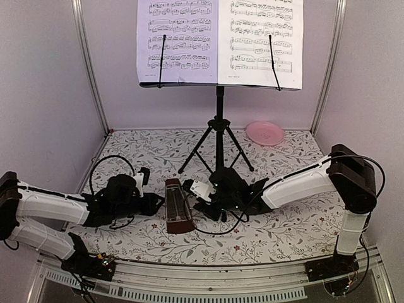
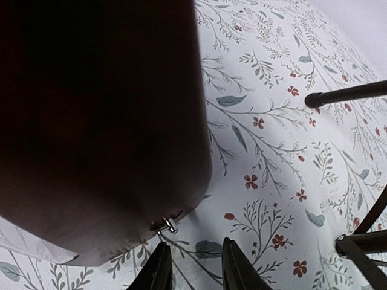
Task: Set up the instrument practice props
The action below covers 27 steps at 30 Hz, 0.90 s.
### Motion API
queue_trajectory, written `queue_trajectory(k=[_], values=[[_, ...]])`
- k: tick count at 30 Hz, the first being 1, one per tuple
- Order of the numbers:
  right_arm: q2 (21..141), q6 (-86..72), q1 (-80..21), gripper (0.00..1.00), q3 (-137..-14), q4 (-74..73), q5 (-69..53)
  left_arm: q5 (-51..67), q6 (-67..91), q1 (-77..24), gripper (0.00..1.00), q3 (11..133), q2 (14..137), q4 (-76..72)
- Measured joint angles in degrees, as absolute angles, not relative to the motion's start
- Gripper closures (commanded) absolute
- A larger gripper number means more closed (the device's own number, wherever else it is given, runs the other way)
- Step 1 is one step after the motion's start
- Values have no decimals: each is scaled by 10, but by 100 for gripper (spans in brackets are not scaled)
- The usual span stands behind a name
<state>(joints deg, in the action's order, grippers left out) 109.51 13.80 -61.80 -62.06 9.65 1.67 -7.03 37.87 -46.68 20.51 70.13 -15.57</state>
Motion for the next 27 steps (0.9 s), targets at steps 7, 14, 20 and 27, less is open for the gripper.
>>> queue_trajectory(k=[7,14,20,27], values=[[1094,103,-619,70,-583,111,-23,-53,346,-462,66,250,747,-169],[1094,65,-637,68,-582,115,-37,-53,305,-448,38,287,761,-169],[1091,24,-642,64,-565,148,-55,-68,284,-436,14,289,722,-129],[1053,-26,-654,57,-486,198,-76,-71,288,-441,4,262,561,-115]])
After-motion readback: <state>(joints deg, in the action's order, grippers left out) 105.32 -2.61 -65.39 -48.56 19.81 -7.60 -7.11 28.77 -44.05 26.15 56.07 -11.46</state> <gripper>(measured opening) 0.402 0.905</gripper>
